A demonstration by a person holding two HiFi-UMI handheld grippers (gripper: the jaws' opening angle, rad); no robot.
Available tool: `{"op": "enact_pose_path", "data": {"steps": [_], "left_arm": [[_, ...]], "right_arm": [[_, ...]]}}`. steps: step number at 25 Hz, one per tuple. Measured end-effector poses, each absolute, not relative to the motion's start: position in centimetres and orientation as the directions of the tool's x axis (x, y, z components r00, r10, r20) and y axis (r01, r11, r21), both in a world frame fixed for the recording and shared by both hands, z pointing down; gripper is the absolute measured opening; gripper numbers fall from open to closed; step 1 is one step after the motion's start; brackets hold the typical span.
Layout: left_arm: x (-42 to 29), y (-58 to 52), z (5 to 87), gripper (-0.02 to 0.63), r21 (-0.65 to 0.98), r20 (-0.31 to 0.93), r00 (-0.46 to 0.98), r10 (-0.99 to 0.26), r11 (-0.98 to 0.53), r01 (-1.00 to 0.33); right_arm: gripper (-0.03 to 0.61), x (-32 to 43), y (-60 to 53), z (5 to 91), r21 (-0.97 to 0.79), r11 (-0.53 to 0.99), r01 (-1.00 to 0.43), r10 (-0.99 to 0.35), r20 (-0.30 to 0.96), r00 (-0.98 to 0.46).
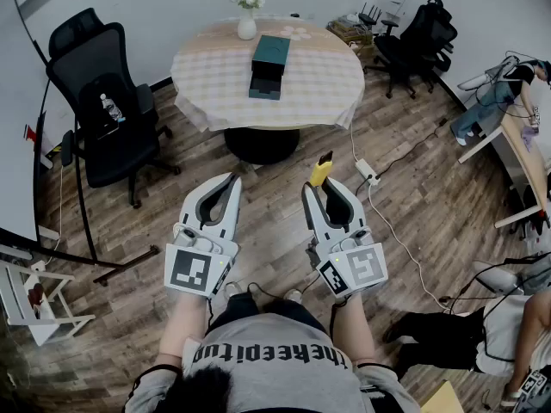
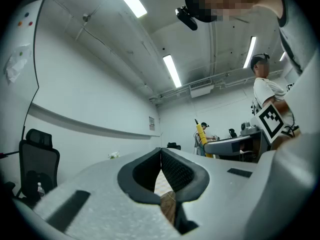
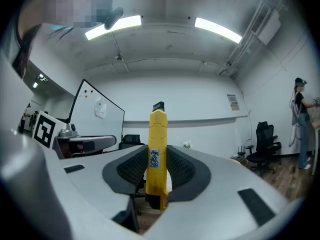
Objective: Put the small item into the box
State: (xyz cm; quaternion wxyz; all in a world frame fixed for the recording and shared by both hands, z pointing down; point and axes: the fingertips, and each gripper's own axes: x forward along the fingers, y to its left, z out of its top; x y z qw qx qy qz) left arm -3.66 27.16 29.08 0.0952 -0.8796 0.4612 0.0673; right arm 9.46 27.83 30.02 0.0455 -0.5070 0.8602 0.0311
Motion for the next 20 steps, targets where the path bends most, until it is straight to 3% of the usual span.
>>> {"op": "enact_pose_path", "data": {"steps": [20], "left_arm": [[-7.1,25.6,29.1,0.017,-0.113,-0.199,0.573,-0.795,-0.562,-0.819]], "right_arm": [[0.117,6.1,26.5,30.2,0.001,0.474,-0.88,-0.874,-0.115,-0.471]]}}
